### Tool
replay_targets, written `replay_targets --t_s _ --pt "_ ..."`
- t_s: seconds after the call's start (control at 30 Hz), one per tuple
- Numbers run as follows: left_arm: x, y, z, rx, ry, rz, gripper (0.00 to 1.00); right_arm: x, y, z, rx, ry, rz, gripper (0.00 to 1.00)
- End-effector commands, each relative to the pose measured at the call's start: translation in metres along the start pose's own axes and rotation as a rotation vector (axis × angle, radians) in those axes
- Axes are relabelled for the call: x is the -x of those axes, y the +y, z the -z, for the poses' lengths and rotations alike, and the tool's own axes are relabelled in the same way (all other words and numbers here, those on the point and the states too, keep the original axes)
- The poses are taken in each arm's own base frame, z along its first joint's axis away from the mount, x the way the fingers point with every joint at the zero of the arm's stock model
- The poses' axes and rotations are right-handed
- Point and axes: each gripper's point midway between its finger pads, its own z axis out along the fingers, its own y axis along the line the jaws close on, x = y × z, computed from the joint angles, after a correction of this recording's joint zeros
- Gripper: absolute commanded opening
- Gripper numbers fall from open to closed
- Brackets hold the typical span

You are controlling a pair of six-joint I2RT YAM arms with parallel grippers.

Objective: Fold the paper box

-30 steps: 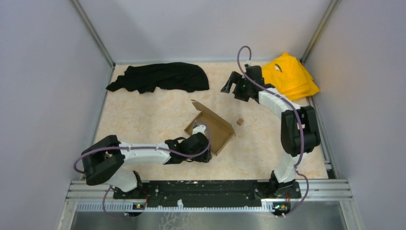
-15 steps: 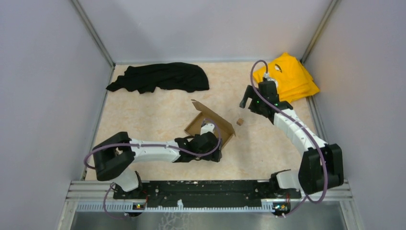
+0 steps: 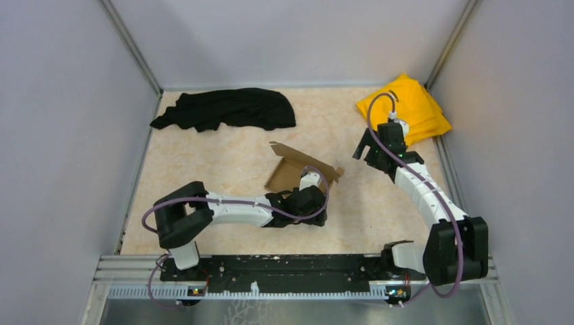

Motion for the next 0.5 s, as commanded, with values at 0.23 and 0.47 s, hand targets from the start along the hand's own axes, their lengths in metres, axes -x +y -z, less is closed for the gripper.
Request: replay_targets --t_s 0.23,0.47 --pt "0.019 0.025 -0.026 0.159 -0.068 -0.006 0.74 -0.013 -0.001 -0.015 0.018 0.039 0.013 0.91" --pt "0.032 0.043 -0.037 0.187 -0.08 0.02 0.75 -0.016 -0.002 -0.016 0.019 0.051 0.026 0.9"
